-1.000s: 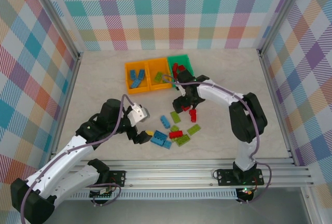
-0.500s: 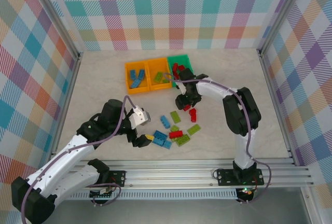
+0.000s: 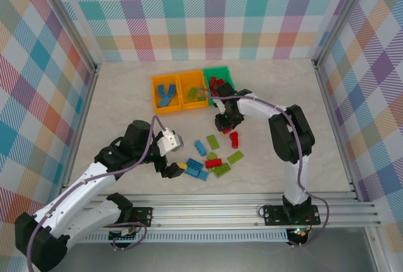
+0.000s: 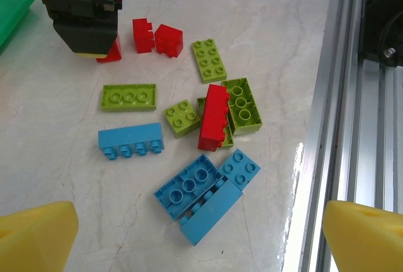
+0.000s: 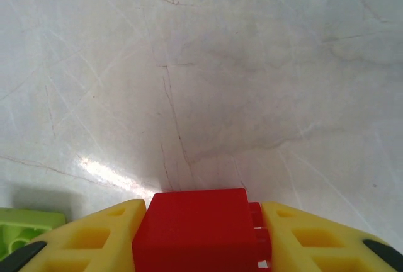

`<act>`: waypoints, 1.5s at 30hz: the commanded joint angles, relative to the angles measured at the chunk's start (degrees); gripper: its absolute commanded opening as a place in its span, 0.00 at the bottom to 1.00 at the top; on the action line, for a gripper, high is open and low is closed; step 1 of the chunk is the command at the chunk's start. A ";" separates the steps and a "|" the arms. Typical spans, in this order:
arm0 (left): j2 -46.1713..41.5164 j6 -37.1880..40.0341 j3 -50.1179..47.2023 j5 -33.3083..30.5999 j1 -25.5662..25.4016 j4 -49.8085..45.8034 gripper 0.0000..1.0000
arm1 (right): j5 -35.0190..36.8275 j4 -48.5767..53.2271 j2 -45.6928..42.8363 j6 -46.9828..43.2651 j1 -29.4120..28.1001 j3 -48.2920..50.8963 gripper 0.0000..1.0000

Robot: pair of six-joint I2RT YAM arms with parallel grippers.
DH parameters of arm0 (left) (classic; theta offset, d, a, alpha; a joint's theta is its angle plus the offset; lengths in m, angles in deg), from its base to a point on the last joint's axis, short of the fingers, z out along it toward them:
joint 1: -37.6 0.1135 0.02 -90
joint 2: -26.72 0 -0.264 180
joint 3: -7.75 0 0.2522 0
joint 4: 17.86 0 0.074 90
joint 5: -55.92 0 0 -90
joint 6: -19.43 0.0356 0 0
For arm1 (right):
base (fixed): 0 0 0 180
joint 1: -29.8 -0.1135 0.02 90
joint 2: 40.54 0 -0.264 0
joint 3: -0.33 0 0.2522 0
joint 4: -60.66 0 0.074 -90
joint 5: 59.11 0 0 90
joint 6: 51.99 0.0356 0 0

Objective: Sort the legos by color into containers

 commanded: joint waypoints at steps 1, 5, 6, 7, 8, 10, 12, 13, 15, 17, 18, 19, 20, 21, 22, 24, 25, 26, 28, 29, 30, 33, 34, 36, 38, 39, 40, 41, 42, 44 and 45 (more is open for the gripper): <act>-1.62 -0.53 0.05 -1.17 0.19 0.97 1.00 | 1.11 0.52 -6.13 1.46 0.33 -2.87 0.42; -2.91 -0.57 -0.21 -4.57 0.19 1.90 1.00 | 5.18 -3.04 -8.36 2.76 0.37 -5.72 0.42; -3.40 -0.53 -0.31 -5.08 0.19 2.15 1.00 | 6.76 -4.26 -8.09 2.81 0.46 -6.46 0.42; -3.91 -0.45 -0.56 -5.75 0.19 2.44 1.00 | 8.62 -5.73 -7.45 2.87 0.57 -7.30 0.42; -4.46 -0.40 -0.83 -6.28 0.19 2.65 1.00 | 10.05 -7.09 -6.55 2.94 0.88 -8.37 0.42; -5.23 -0.40 -1.39 -7.18 0.19 2.84 1.00 | 10.62 -8.05 -3.74 3.44 1.79 -12.05 0.42; -5.60 -0.33 -1.68 -7.59 0.19 2.98 1.00 | 10.70 -7.60 -0.58 3.45 2.58 -16.25 0.42; -5.65 -0.35 -1.73 -7.59 0.19 3.02 1.00 | 10.71 -7.16 1.16 3.04 2.86 -18.47 0.42; -5.51 -0.31 -1.80 -7.85 0.21 2.95 1.00 | 11.63 -6.19 4.15 2.35 3.18 -21.90 0.42; -5.29 -0.22 -1.57 -7.94 0.19 2.74 1.00 | 11.77 -5.20 6.71 1.85 3.49 -24.82 0.45; -5.26 -0.24 -1.64 -7.87 0.19 2.76 1.00 | 11.97 -4.49 7.75 1.80 3.58 -26.07 0.52; -5.29 -0.22 -1.67 -7.79 0.19 2.77 1.00 | 12.03 -3.36 9.03 1.56 3.71 -27.99 0.64; -5.13 -0.14 -1.77 -7.69 0.19 2.78 1.00 | 12.03 -1.68 10.16 1.38 3.68 -30.24 0.72; -4.92 -0.09 -1.73 -7.68 0.19 2.82 1.00 | 11.96 -0.38 10.98 1.28 3.71 -31.91 0.74; -4.68 -0.05 -1.69 -7.78 0.19 2.80 1.00 | 11.56 0.54 11.43 1.10 3.67 -33.32 0.74; -4.17 -0.13 -1.57 -7.87 0.19 2.80 1.00 | 10.75 1.53 11.14 0.83 3.67 -34.25 0.72; -3.90 -0.26 -1.56 -8.03 0.19 2.85 1.00 | 10.40 1.83 10.45 0.83 3.72 -34.05 0.72; -3.75 -0.51 -1.53 -8.39 0.19 3.01 1.00 | 10.12 2.15 9.58 0.91 3.67 -33.68 0.71; -3.70 -1.58 -1.55 -9.31 0.19 3.73 1.00 | 9.68 2.91 7.15 1.39 3.67 -32.12 0.71; -3.57 -2.73 -1.63 -10.00 0.21 4.34 1.00 | 9.39 3.30 5.39 1.68 3.67 -30.82 0.71; -3.44 -4.58 -1.52 -11.18 0.19 5.06 1.00 | 8.84 3.88 3.52 2.09 3.67 -29.38 0.71; -1.38 -18.96 1.94 -17.58 0.19 6.54 1.00 | 3.62 5.47 -5.49 3.00 3.67 -21.71 0.74; 0.16 -25.53 4.57 -20.64 0.06 5.67 1.00 | 0.90 5.40 -9.56 3.26 3.63 -17.72 0.75; 4.70 -37.35 10.24 -29.56 -2.05 0.87 0.97 | -5.20 5.47 -17.69 4.29 3.59 -9.98 0.78; 11.18 -47.65 16.85 -36.93 -4.95 -5.44 0.95 | -10.57 5.60 -26.71 7.30 3.59 -1.68 0.82; 13.98 -52.25 19.02 -38.91 -5.71 -7.57 0.93 | -13.14 5.65 -30.41 8.79 3.58 1.45 0.84; 17.17 -57.66 20.90 -39.48 -6.40 -9.10 0.90 | -16.62 5.16 -34.77 10.43 3.58 5.68 0.85; 20.08 -62.57 22.31 -38.93 -7.23 -9.60 0.87 | -20.58 4.14 -38.83 11.82 3.56 9.79 0.88; 22.44 -66.55 22.89 -38.34 -8.09 -9.19 0.83 | -23.98 3.21 -42.02 12.88 3.58 12.88 0.90; 27.28 -77.03 23.67 -38.48 -10.49 -7.95 0.68 | -30.75 2.37 -47.57 14.39 3.58 17.88 0.95; 29.45 -82.19 24.20 -38.83 -11.18 -8.60 0.64 | -32.62 3.04 -49.11 14.55 3.61 19.03 0.97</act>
